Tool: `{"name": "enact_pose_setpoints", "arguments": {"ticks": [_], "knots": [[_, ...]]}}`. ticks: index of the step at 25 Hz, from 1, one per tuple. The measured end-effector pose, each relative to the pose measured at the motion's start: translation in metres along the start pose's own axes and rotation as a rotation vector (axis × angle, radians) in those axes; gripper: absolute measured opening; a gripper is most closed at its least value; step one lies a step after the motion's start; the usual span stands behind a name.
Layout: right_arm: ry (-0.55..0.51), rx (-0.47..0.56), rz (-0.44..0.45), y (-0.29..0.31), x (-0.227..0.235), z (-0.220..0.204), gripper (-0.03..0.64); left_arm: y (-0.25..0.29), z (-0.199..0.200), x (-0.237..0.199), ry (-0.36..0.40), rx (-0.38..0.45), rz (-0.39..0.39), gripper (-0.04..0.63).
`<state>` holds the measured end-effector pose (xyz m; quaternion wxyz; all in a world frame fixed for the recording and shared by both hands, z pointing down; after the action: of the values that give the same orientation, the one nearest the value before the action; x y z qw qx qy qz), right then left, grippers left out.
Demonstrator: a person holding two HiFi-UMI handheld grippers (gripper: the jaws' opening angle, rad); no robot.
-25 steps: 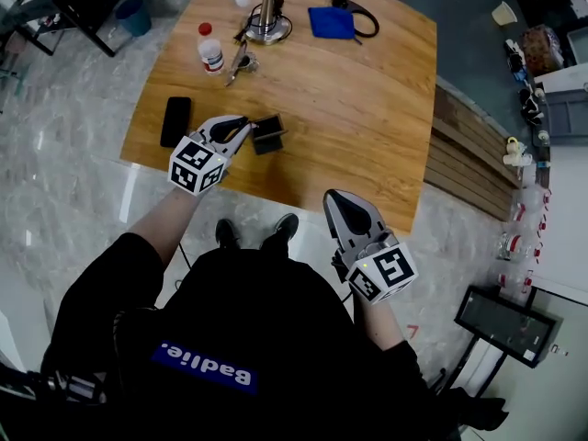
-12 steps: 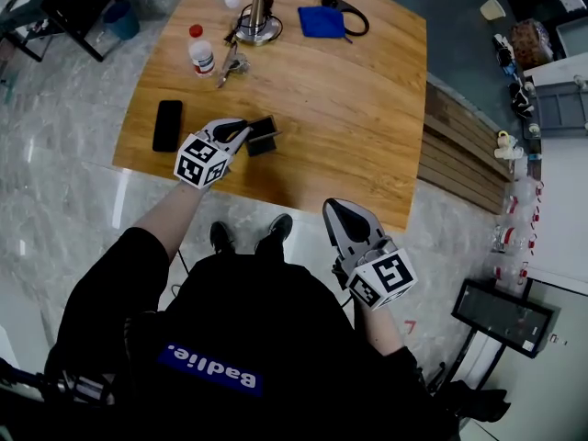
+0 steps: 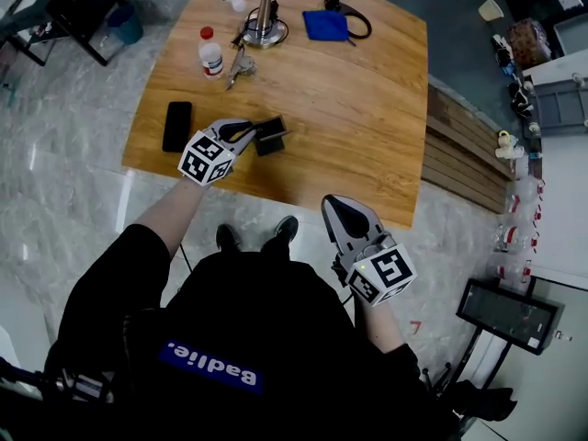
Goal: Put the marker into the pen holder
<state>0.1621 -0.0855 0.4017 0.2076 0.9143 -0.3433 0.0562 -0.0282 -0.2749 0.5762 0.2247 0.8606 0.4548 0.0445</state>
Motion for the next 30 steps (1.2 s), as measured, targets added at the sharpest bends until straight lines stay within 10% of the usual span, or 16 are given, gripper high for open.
{"name": "enact_pose_setpoints", "arguments": {"ticks": [10,22,30], "knots": [[-0.006,0.022,0.053,0.030,-0.025,-0.006,0.002,-0.073,0.032,0.035,0.021,0.076,-0.007,0.049],[-0.064,0.085,0.134,0.043,-0.056,0.015,0.002,-0.178,0.116,0.141,0.061,0.364,-0.112,0.011],[-0.109,0.118,0.191,0.049,-0.070,0.020,0.002,-0.183,0.113,0.151,0.038,0.360,-0.108,0.009]]}}
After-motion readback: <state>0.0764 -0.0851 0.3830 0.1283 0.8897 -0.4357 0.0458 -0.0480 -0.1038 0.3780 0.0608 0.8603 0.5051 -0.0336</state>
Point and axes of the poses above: the fingertips, and each gripper's own axes: y forward along the fingers, x to its right, z out of its top, the point moved 6 cm from there along -y, backward along the fingers, and after that the axes turned 4 degrees about z, right-handed, at the moved point
